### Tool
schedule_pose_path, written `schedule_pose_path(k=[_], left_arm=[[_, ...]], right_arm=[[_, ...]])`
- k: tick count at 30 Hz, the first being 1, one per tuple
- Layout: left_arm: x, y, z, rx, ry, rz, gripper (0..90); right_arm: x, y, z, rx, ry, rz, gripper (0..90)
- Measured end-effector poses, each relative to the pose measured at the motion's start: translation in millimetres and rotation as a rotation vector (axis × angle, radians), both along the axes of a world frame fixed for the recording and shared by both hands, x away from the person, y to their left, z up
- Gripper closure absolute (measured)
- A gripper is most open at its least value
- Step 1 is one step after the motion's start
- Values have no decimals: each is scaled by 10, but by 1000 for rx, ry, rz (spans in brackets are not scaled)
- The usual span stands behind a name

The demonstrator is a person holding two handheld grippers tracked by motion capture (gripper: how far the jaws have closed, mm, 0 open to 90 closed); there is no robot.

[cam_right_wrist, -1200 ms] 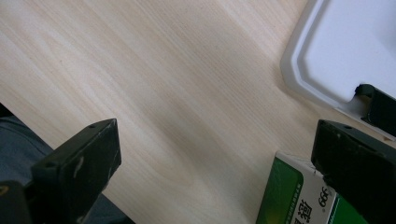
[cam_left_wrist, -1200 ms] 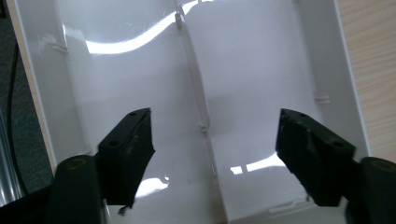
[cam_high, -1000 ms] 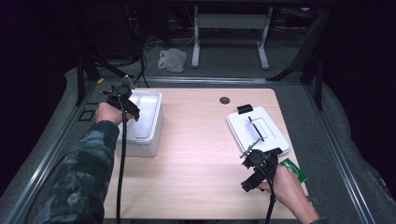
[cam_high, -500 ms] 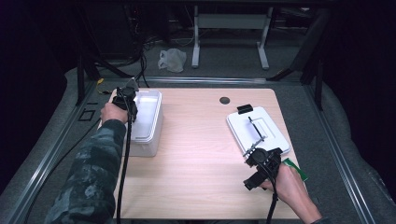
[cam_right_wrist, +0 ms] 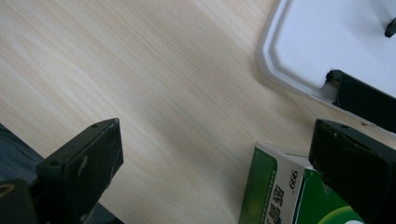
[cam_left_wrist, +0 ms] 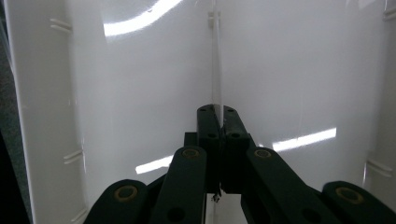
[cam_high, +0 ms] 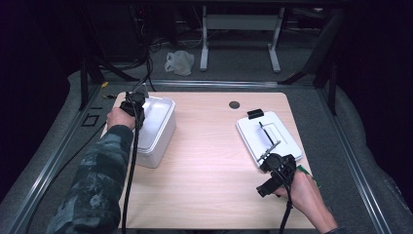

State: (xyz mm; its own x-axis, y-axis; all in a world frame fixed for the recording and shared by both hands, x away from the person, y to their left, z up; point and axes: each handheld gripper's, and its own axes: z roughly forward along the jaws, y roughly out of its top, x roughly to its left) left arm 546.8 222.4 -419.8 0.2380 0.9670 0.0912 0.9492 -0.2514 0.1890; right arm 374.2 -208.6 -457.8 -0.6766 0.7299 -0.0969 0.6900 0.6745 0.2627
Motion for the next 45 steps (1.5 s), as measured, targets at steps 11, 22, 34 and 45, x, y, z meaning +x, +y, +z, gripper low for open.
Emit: schedule_pose_path(k=[11, 22, 34, 45], left_arm=[[-212, -151, -1, -23, -16, -200, 893], [-492, -489, -4, -16, -35, -416, 893], [-792, -931, -5, -12, -45, -648, 893], [-1069, -1288, 2, 3, -46, -906, 893]], right_arm=[[23, -108, 33, 31, -4, -35, 29], [32, -180, 68, 41, -8, -49, 30], [38, -253, 104, 59, -13, -64, 31], [55, -361, 130, 70, -13, -94, 31]])
